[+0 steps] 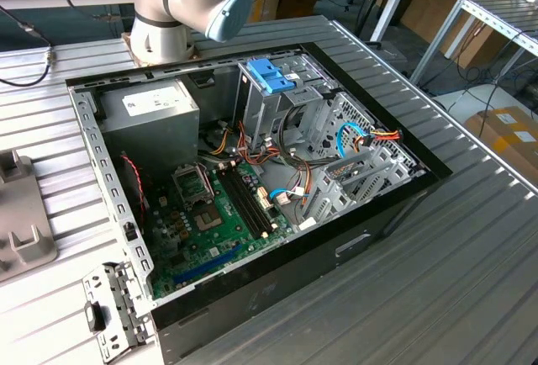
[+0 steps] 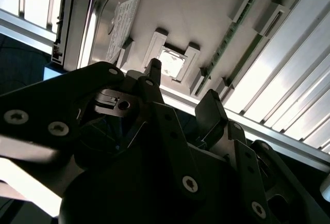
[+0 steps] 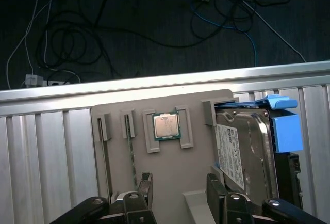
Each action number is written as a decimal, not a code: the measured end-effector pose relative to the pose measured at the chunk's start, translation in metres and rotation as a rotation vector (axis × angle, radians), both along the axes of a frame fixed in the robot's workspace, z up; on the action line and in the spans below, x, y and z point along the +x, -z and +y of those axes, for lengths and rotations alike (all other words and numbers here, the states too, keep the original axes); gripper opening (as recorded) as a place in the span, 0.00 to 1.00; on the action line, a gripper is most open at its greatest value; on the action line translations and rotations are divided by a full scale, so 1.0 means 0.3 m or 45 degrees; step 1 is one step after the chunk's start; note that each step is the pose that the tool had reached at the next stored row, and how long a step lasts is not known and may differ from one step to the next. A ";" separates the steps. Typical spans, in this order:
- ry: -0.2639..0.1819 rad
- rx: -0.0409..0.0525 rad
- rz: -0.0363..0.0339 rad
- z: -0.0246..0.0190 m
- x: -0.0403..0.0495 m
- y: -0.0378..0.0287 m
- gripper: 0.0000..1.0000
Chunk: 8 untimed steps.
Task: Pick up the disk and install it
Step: 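Pick up the disk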
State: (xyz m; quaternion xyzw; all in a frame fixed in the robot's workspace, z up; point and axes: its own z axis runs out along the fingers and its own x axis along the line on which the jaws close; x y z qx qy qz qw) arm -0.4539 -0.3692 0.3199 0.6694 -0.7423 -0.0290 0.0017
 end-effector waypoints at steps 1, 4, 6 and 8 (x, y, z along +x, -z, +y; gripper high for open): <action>0.000 0.000 0.0000 0.000 0.000 0.001 0.54; 0.000 0.001 0.0001 0.002 0.000 0.004 0.54; 0.000 0.001 0.0001 0.003 0.000 0.006 0.54; 0.000 0.002 0.0001 0.004 0.000 0.007 0.54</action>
